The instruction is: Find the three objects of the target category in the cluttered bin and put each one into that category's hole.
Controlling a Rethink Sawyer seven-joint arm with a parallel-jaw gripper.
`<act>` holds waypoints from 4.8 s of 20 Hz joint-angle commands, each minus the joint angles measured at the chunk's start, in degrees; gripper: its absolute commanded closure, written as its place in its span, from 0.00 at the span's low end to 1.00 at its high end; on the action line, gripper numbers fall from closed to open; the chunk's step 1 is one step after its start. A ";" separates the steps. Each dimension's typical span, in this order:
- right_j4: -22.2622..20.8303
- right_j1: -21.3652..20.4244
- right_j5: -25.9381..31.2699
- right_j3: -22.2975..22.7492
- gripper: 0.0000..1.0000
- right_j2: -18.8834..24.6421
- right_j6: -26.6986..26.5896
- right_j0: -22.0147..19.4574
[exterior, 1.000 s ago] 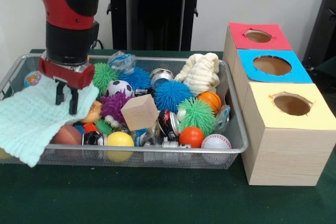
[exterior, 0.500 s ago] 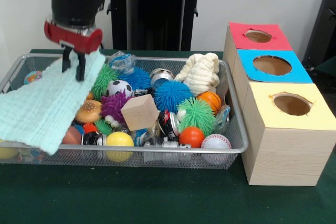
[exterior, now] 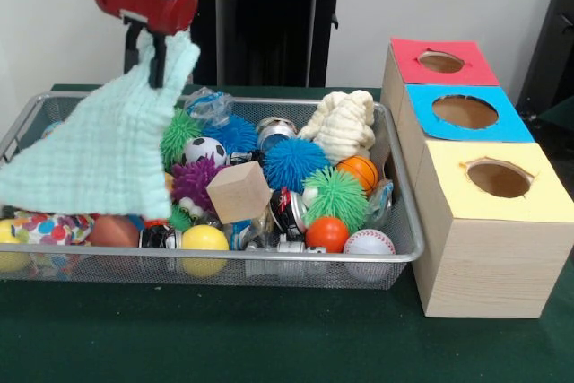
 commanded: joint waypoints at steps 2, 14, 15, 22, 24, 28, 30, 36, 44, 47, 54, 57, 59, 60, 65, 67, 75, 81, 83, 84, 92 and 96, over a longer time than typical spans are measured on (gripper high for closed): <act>5.94 -4.59 5.11 10.00 1.00 7.71 3.54 2.10; 15.36 -10.55 -5.35 23.07 1.00 13.62 7.66 1.26; 16.37 -10.72 -5.24 23.43 1.00 13.93 8.11 1.70; 17.15 -10.36 -9.55 25.71 1.00 14.28 8.48 3.23; 16.09 -10.23 -10.73 25.38 0.00 13.24 7.67 4.20; 14.82 -9.78 -12.69 25.02 0.00 14.67 5.82 3.13; 15.40 -9.28 -11.80 23.82 0.00 14.96 5.46 2.78; 11.23 -5.10 -11.47 15.97 0.00 11.15 2.00 2.22; 2.29 4.00 -0.60 -1.30 0.00 6.89 -6.04 -0.33; -0.07 6.84 3.49 -5.12 0.00 6.12 -6.53 -0.83; -3.80 9.00 7.24 -9.06 0.00 6.43 -6.30 -2.34; -5.57 10.08 6.57 -10.00 0.00 6.81 -6.27 -3.62; -6.56 10.97 6.02 -10.56 0.00 7.16 -6.36 -4.65; -7.03 11.17 5.93 -10.96 0.00 7.21 -6.42 -4.99; -9.20 11.82 9.39 -14.06 0.00 7.58 -9.03 -7.40; -10.24 12.82 10.17 -15.49 0.00 7.82 -10.11 -8.62; -14.09 14.41 9.44 -18.29 0.00 8.56 -11.51 -12.79; -15.70 18.17 6.93 -19.10 0.00 9.79 -9.16 -13.92; -15.43 19.97 6.40 -19.45 0.00 10.33 -7.98 -14.06; -14.98 20.79 5.76 -19.04 0.00 10.66 -6.98 -14.45; -10.24 23.53 8.93 -16.24 0.00 12.60 -4.13 -16.49; -7.55 22.98 11.68 -14.91 0.00 14.01 -3.98 -17.40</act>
